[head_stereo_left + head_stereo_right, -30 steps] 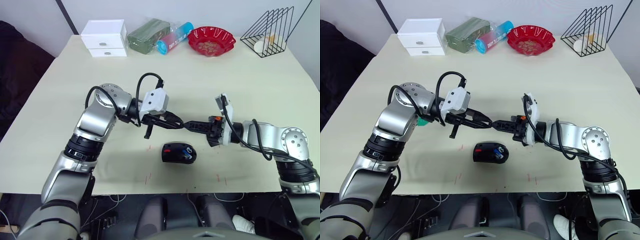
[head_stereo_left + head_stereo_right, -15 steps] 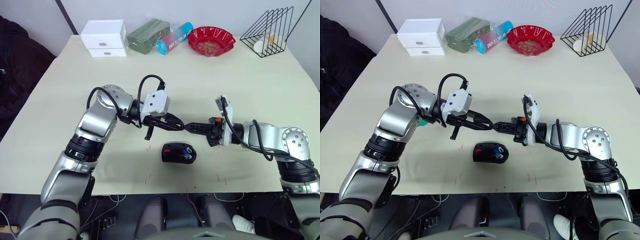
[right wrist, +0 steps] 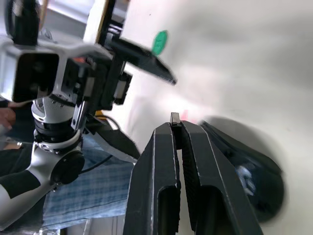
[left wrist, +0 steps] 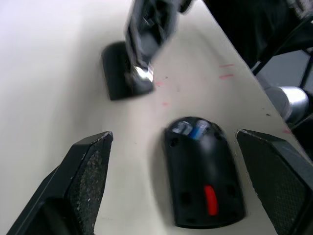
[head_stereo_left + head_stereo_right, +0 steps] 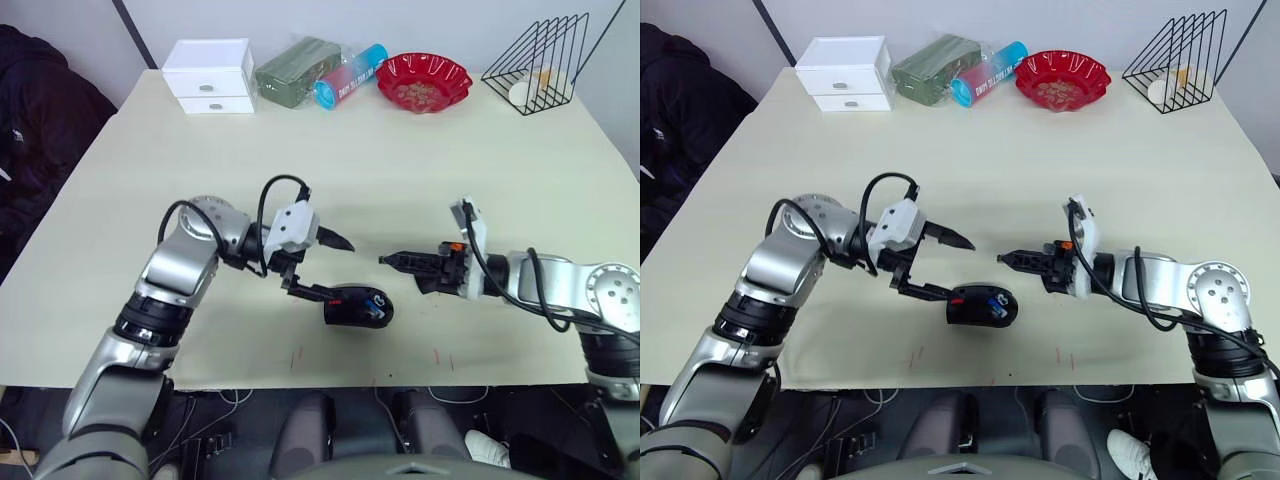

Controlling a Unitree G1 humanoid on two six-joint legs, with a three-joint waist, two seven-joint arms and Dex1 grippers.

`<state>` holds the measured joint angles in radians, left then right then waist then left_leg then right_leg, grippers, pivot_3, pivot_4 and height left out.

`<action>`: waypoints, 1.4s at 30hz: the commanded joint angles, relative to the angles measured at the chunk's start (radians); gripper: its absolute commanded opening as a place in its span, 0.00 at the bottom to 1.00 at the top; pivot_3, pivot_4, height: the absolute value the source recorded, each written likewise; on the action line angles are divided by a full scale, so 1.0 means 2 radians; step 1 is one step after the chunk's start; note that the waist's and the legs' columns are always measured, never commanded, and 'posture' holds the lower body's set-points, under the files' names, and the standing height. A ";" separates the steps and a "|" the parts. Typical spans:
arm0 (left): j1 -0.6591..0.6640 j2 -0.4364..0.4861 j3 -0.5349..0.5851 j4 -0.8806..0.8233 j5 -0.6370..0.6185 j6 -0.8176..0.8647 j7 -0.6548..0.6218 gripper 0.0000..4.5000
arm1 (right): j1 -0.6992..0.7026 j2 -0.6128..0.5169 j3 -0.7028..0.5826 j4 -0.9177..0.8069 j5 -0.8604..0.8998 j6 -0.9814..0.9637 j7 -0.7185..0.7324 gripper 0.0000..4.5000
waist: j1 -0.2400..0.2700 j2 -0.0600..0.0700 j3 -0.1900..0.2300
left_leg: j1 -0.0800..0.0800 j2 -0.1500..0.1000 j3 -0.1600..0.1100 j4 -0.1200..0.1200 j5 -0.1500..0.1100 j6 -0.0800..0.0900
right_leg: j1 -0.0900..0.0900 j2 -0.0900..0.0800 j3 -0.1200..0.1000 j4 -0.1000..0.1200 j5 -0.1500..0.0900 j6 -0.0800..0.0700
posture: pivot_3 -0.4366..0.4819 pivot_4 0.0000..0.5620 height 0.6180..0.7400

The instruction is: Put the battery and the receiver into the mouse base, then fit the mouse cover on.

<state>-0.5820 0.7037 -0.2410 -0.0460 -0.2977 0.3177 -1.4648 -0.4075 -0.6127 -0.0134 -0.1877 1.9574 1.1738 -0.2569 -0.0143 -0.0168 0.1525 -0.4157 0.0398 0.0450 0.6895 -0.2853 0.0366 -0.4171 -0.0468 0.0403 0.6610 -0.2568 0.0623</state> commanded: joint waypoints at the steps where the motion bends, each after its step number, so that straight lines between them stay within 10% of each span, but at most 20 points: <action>1: 0.020 0.007 0.008 -0.031 -0.007 -0.006 0.008 0.96 | 0.014 -0.025 -0.015 -0.035 0.007 -0.006 0.022 0.00 | 0.000 0.000 0.000 | 0.000 0.000 0.000 0.000 0.000 0.000 | 0.000 0.000 0.000 0.000 0.000 0.000 | 0.48 0.27 1.00; 17: 0.061 -0.016 -0.029 -0.011 0.043 -0.051 0.046 0.96 | 0.080 -0.116 -0.053 -0.143 -0.014 -0.044 0.144 0.00 | 0.002 0.000 0.000 | 0.000 0.000 0.000 0.000 0.000 0.000 | 0.000 0.000 0.000 0.000 0.000 0.000 | 0.48 0.27 1.00; 42: 0.038 -0.067 -0.062 0.051 0.083 -0.084 0.064 0.96 | 0.212 -0.150 -0.075 -0.240 -0.483 -0.235 0.494 0.00 | 0.003 0.000 0.000 | 0.001 -0.001 -0.001 0.002 0.000 0.000 | 0.002 0.000 -0.001 0.001 0.000 0.000 | 0.48 0.27 1.00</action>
<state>-0.4912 0.5781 -0.3654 0.0566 -0.1258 0.1598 -1.3424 0.0156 -0.9160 -0.1388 -0.6479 1.0196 0.7473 0.6933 -0.0074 -0.0173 0.1522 -0.4132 0.0387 0.0427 0.6927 -0.2853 0.0366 -0.4134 -0.0463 0.0389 0.6626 -0.2565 0.0629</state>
